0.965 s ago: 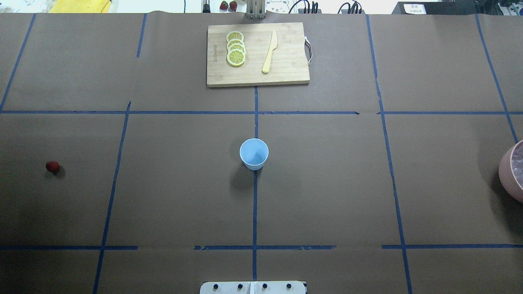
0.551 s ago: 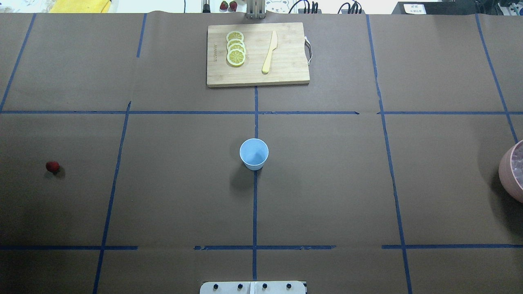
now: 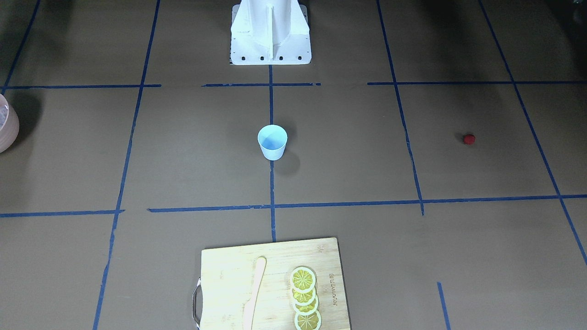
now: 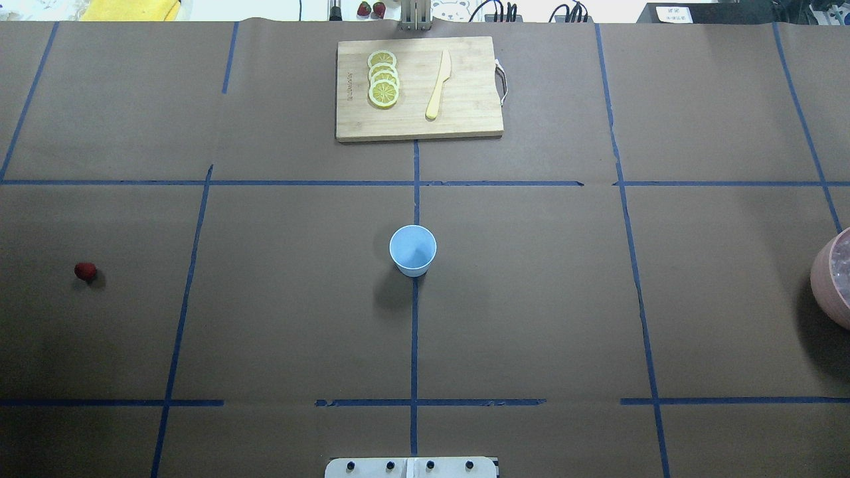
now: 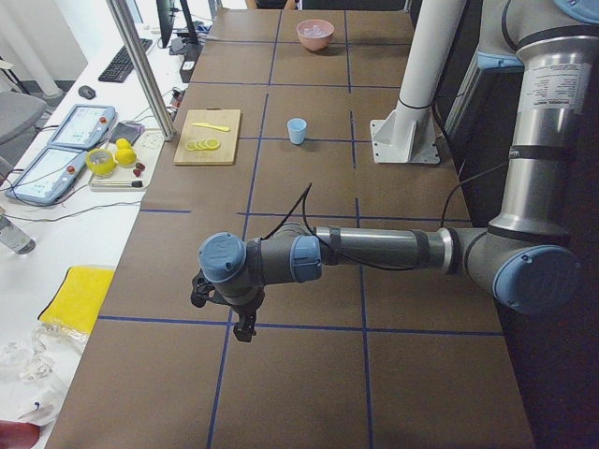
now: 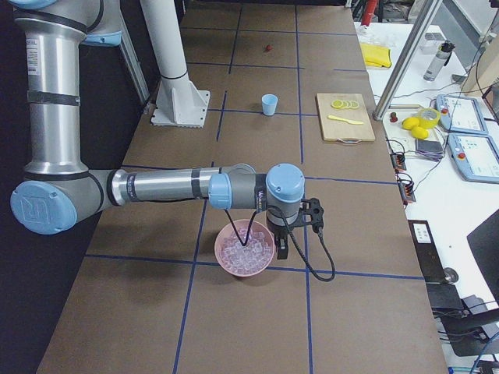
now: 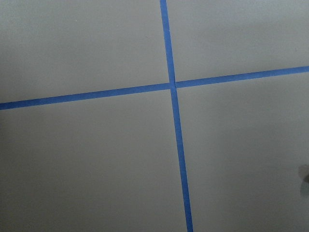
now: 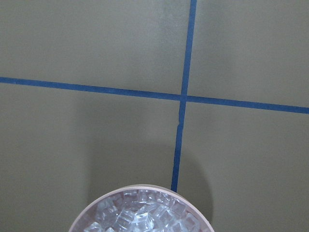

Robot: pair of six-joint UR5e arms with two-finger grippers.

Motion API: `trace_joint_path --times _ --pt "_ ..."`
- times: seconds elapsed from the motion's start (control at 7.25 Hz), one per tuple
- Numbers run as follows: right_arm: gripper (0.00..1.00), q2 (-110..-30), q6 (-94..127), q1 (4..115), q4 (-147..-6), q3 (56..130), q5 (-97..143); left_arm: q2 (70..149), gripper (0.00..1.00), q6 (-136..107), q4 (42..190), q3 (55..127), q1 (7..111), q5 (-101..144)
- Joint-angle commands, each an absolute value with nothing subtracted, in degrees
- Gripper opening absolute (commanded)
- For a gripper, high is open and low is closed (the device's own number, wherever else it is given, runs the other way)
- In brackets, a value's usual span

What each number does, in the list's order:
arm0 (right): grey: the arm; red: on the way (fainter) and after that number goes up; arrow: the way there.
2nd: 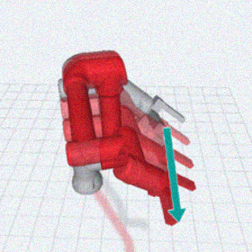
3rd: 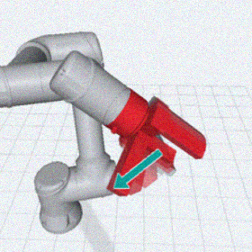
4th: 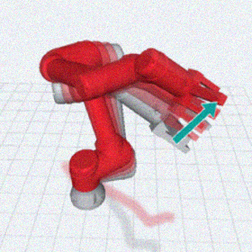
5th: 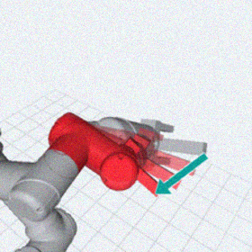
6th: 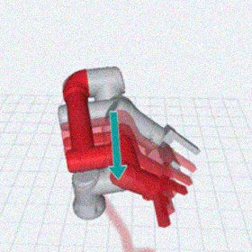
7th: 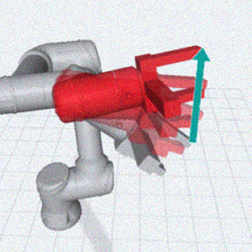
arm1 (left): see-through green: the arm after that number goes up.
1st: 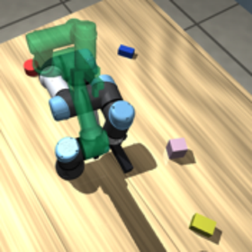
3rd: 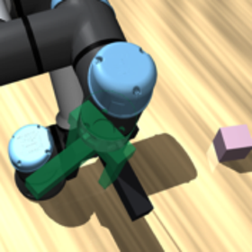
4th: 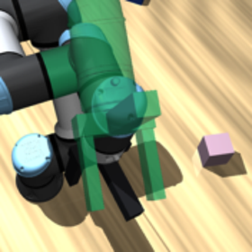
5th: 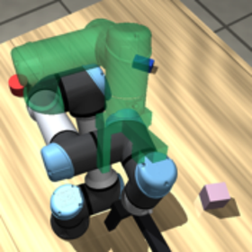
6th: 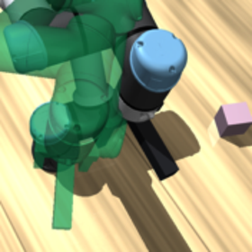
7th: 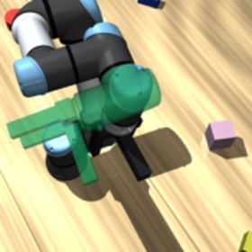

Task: Put ice and strawberries in cup

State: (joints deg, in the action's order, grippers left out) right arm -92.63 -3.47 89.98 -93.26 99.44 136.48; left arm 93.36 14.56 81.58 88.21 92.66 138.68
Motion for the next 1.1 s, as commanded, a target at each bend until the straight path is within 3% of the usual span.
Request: trace_joint_path --times 0.0,0.55,0.96 --pt "1.00 -92.63 -1.94 86.85 -88.19 99.32 136.32 93.34 1.00 14.59 82.00 88.50 92.72 138.69" --pt "0.99 -96.23 -7.72 82.89 -80.79 99.76 132.91 93.25 1.00 14.50 83.23 88.42 92.64 138.69" --pt "0.91 -97.29 -7.82 79.38 -80.77 99.41 131.84 93.34 1.00 14.50 83.23 88.51 92.64 138.69"
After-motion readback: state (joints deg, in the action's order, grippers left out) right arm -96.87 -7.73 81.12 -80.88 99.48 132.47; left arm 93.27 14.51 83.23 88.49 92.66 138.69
